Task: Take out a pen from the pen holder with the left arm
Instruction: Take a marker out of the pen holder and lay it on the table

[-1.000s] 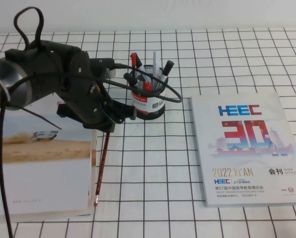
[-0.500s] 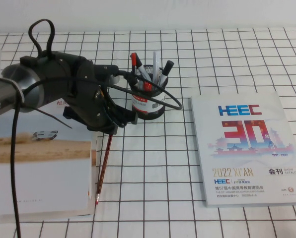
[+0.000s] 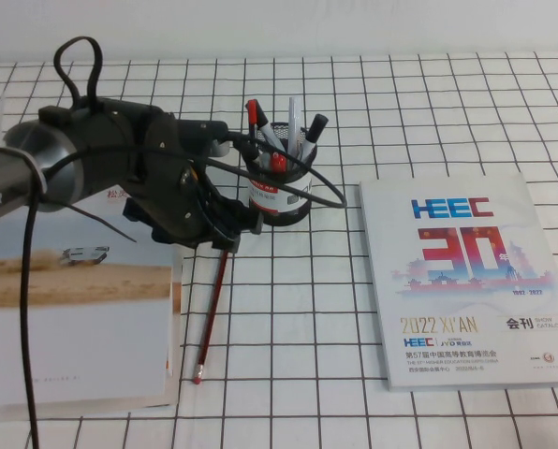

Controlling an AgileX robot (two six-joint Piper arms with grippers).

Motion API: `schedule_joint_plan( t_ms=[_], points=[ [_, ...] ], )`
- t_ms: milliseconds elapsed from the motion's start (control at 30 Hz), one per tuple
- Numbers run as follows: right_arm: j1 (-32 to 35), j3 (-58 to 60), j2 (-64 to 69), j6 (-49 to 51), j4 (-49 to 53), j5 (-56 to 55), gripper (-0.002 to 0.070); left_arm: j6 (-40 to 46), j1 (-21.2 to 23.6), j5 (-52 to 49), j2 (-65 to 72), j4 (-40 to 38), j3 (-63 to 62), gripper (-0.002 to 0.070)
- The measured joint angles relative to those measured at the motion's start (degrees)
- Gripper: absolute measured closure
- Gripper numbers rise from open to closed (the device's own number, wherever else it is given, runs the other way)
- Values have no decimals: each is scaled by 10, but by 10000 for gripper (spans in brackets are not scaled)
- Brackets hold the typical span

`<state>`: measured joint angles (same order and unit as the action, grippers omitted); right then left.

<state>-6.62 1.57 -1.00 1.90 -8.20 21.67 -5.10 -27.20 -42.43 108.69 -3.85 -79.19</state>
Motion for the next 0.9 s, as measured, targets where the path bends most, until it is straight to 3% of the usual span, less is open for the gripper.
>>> schedule_joint_plan(
  t_ms=[200, 267, 333, 467, 567, 900],
  points=[
    [0, 0, 0, 0, 0, 0, 691, 0, 0, -32, -49, 23, 21, 293],
    [0, 0, 0, 0, 0, 0, 691, 0, 0, -33, -87, 38, 47, 321],
    [0, 0, 0, 0, 0, 0, 691, -4, 0, -23, -129, 52, 79, 382],
    [0, 0, 0, 0, 0, 0, 691, -8, 0, 19, -245, 58, 164, 581],
    [0, 0, 0, 0, 0, 0, 691, -15, 0, 57, -331, 59, 224, 650],
    [0, 0, 0, 0, 0, 0, 691, -28, 0, 138, -625, 68, 384, 675]
  ],
)
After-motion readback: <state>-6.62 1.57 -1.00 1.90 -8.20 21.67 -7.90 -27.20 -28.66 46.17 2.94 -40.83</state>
